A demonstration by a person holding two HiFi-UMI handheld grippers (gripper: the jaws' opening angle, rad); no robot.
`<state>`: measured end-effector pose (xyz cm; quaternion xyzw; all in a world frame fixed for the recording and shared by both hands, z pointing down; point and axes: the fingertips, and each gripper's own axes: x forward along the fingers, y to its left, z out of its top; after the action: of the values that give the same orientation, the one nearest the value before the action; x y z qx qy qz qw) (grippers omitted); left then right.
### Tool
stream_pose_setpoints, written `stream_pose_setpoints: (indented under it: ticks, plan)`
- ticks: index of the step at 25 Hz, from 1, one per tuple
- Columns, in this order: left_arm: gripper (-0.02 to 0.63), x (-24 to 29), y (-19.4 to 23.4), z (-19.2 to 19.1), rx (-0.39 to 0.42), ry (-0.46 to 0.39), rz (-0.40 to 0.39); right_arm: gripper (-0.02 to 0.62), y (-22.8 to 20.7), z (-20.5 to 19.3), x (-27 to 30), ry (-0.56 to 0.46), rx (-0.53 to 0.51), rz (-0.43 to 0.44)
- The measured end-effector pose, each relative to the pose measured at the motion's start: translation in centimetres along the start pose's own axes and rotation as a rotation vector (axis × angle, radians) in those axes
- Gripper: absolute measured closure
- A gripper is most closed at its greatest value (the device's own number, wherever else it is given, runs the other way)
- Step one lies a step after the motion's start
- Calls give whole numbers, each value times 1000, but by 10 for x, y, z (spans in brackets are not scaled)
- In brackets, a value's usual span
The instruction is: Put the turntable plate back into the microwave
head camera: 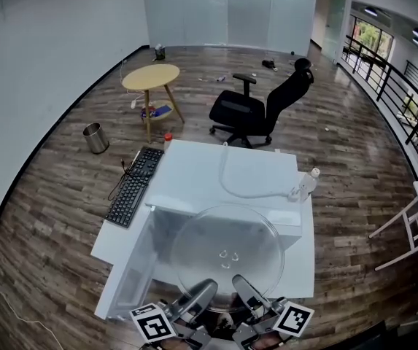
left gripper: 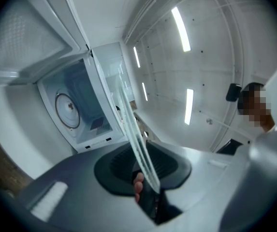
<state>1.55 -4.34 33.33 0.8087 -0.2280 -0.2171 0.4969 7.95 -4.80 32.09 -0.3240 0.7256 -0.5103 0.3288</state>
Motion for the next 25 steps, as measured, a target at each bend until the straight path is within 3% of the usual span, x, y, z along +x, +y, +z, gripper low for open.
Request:
stream_pose_setpoints:
  ticks: [21,25]
  plan:
    - [531,-23,12,8,-46,56,-31,557,-8,-28,8,-52,-27,-47]
    - [528,-27,25,9,-24,71,-1,557,-15,-31,12,-71,-17,-49]
